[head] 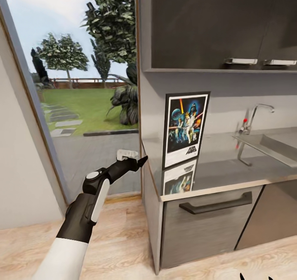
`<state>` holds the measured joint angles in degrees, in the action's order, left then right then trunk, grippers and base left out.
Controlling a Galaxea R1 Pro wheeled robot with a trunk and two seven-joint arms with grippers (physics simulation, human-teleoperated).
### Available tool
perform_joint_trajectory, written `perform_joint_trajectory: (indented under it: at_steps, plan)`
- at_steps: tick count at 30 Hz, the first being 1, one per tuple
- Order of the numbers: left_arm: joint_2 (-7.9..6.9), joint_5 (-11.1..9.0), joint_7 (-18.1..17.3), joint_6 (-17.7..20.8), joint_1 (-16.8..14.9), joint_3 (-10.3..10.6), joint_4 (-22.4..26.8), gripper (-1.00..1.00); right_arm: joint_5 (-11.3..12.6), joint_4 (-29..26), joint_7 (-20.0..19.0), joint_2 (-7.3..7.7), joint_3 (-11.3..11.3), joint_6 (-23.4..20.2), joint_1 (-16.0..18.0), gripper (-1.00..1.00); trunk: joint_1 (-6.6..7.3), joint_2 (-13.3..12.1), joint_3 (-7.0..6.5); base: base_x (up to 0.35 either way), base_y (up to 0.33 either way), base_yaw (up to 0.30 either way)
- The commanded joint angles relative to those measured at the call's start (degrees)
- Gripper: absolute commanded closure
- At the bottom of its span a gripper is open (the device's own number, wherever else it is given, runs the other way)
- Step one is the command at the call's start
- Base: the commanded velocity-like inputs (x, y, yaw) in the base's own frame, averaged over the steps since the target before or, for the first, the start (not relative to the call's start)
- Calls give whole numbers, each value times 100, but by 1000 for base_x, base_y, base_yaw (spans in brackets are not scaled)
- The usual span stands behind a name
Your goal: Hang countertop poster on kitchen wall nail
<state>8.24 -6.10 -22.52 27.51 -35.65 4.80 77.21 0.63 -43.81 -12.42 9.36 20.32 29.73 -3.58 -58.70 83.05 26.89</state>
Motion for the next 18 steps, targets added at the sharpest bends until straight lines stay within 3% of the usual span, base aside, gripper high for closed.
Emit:
perform_joint_trajectory:
  at_steps: [1, 6, 9, 18]
  plan:
    - [4, -62, 3, 53, -4, -1, 7, -100, 8, -5, -42, -3, 16, 6, 1, -100, -3, 3, 5, 204, 0, 0]
    - [8, -65, -39, 53, -4, 19, 8, -100, 8, -5, -47, -4, 14, 2, -2, -100, -3, 3, 2, 110, 0, -25]
    - [10, -61, -436, 53, -4, 56, 5, -100, 8, -5, -50, -4, 15, 2, -2, -100, -3, 3, -13, 26, 0, -173]
    - [10, -52, -670, 53, -4, 74, -7, -100, 8, -5, -50, -4, 16, 3, -2, -100, -3, 3, -67, 6, 0, -207]
